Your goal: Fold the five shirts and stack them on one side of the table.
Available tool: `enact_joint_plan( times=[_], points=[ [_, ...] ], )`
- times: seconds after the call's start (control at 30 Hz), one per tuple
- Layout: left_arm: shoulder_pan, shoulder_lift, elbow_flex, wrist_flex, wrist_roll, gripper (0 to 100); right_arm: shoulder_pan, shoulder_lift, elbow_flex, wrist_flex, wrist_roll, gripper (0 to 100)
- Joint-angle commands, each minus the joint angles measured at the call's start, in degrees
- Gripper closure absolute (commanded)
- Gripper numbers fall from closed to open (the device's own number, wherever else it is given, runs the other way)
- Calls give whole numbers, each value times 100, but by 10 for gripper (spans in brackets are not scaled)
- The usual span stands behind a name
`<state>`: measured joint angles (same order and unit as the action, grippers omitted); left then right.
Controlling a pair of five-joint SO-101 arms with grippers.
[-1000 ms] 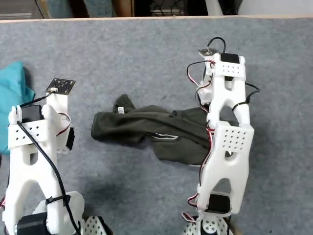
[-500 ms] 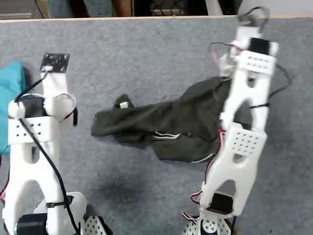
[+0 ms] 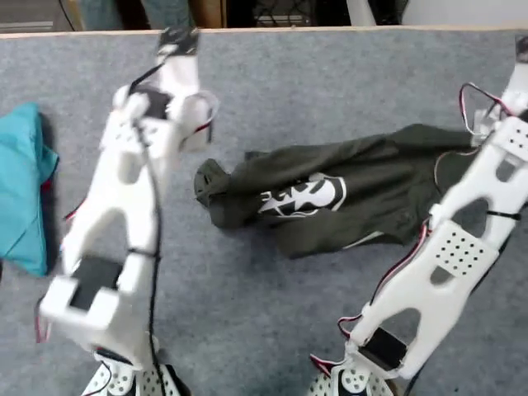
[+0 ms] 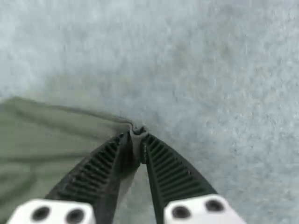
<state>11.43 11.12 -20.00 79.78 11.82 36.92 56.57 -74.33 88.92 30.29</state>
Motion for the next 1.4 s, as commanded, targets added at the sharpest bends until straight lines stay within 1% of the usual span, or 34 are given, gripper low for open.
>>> enact_joint_plan(
  times=[0.0,0.07,0.13,0.23,0.3,0.4,0.57,0.7,0.77,0.83,0.87,1.03,1.2,1.27,1.3,1.37],
  points=[
    [435,1327,-2176,-53,536,970,220,13,-312,229,1424,985],
    [664,2110,-3152,-53,721,970,246,31,-312,264,1829,985],
    [919,2910,-4031,-53,897,949,229,40,-295,273,1873,985],
    [1218,3921,-5095,-53,1327,878,167,40,-268,299,1890,985],
    [1323,4492,-5666,-62,1591,847,132,48,-259,299,1890,985],
    [1446,5160,-6185,-62,1749,817,105,48,-259,299,1890,985],
    [1473,5890,-6220,-35,1969,804,-18,224,-277,299,1899,985],
    [1437,6154,-6246,404,1996,816,-158,400,-303,299,1899,985],
    [1402,6163,-6396,554,1960,869,-176,409,-303,299,1899,985],
    [1358,6163,-6527,510,1890,942,-185,418,-303,299,1899,985],
    [1323,6163,-6598,422,1741,970,-185,409,-303,299,1899,985],
    [1015,6163,-7152,0,1644,971,-273,400,-312,299,1873,985],
    [567,6163,-7530,-360,1653,971,-571,426,-303,299,1864,985],
    [391,6163,-7530,-554,1653,970,-721,435,-303,299,1635,985],
    [347,6163,-7530,-615,1644,964,-800,435,-277,273,1486,985],
    [268,6163,-7530,-659,1679,909,-923,453,-259,255,1301,985]
  ],
)
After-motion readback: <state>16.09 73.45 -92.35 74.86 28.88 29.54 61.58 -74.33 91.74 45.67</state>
